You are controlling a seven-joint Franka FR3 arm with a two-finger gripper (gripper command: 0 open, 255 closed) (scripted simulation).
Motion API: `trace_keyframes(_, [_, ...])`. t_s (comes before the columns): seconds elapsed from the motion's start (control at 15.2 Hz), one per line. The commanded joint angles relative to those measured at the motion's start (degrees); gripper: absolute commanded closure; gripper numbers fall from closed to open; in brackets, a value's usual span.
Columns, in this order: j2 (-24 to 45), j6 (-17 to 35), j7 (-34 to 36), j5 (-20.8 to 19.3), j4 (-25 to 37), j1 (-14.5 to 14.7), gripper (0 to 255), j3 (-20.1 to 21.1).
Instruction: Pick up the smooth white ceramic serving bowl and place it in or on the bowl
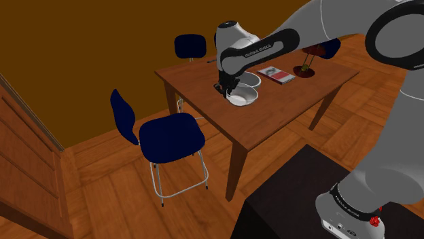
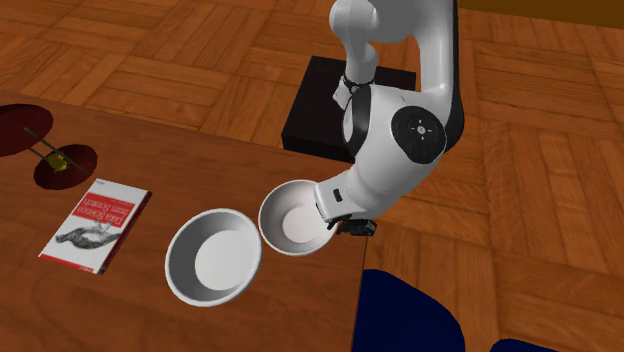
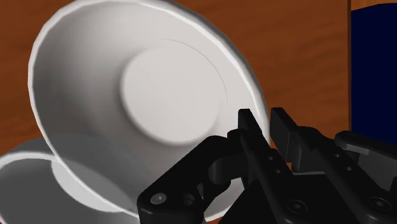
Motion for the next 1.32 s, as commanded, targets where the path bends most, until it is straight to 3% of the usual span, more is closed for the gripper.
trace_keyframes(0.0, [-0.82, -1.35, -0.37, 0.29, 0.57, -0.01, 255, 0.09])
trace_keyframes(1.12, [-4.4, -12.42, -3.05, 1.97, 8.32, 0.05, 255, 0.49])
trace_keyframes(1.25, [-2.01, -13.42, -5.35, 2.13, 12.14, -1.11, 255, -0.31])
